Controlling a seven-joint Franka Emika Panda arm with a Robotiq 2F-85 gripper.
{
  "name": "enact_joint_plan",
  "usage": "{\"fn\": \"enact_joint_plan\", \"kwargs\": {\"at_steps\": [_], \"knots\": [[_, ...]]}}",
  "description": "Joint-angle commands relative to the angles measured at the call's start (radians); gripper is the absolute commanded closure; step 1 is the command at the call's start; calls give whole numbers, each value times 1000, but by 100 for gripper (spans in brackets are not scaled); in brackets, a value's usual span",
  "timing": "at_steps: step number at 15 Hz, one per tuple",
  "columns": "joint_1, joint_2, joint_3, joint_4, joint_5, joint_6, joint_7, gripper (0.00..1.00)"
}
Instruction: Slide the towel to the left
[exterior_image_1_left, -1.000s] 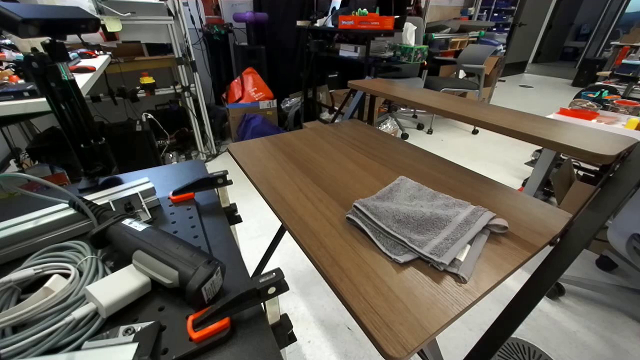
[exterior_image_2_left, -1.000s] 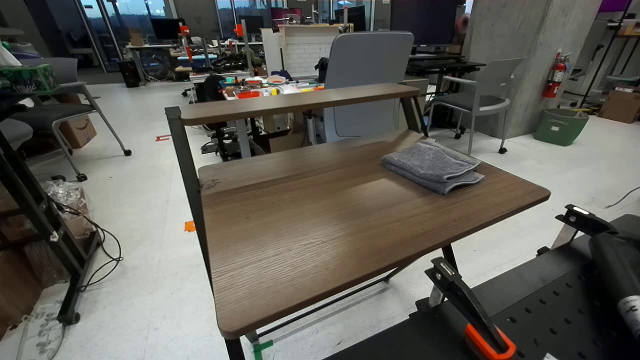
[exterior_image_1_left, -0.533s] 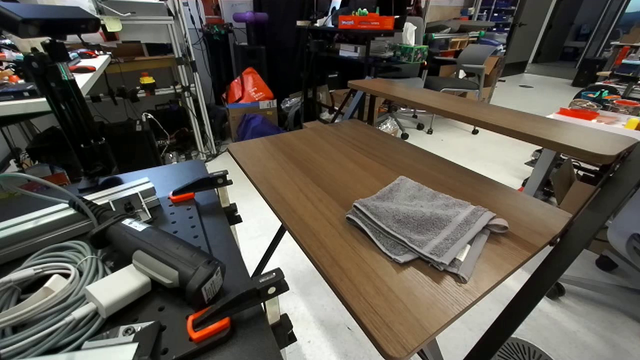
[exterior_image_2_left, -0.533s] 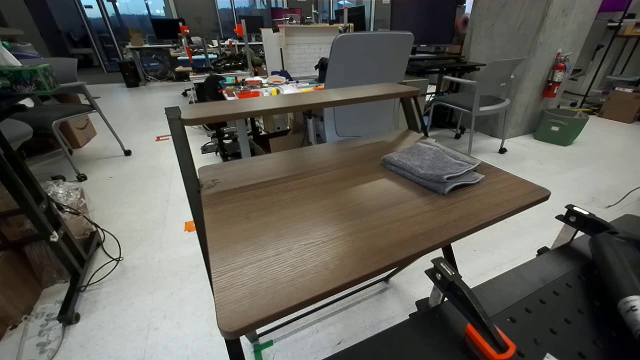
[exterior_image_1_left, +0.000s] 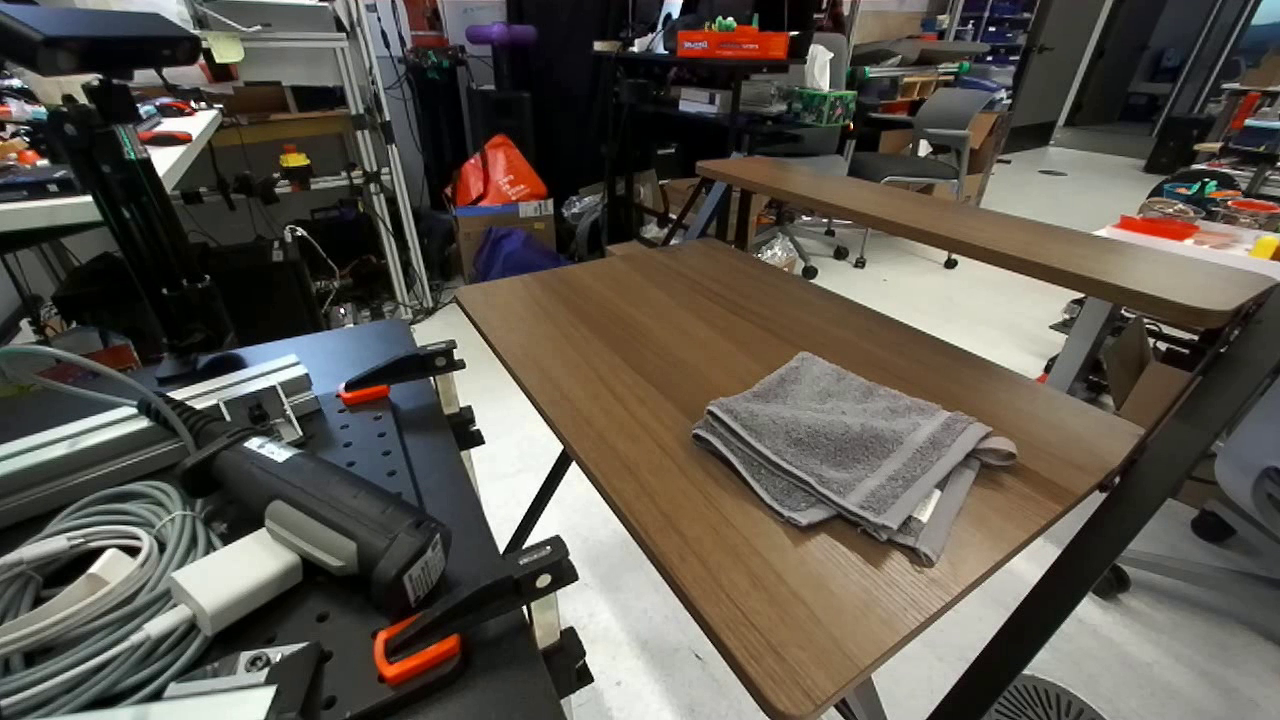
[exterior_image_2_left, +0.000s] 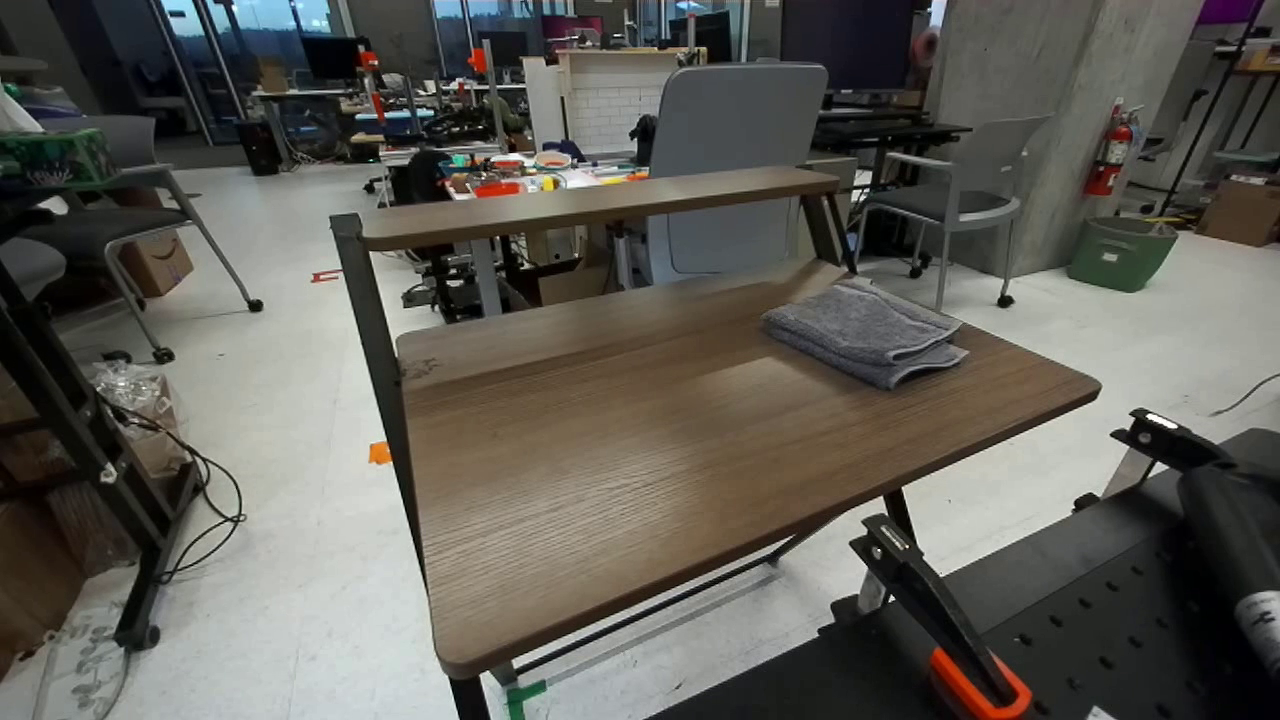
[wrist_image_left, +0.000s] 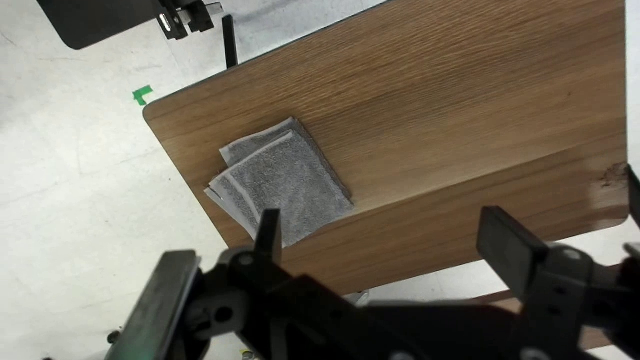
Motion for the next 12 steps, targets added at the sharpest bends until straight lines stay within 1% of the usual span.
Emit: {"fn": "enact_joint_plan", "kwargs": {"at_steps": [1, 4, 7, 12], "knots": [[-38, 191, -6, 91, -86, 56, 101, 0], [-41, 346, -51, 161, -151, 66, 168, 0], [-22, 475, -121, 220, -207, 95, 204, 0], [6, 654, -226, 312, -209, 144, 185, 0]]}}
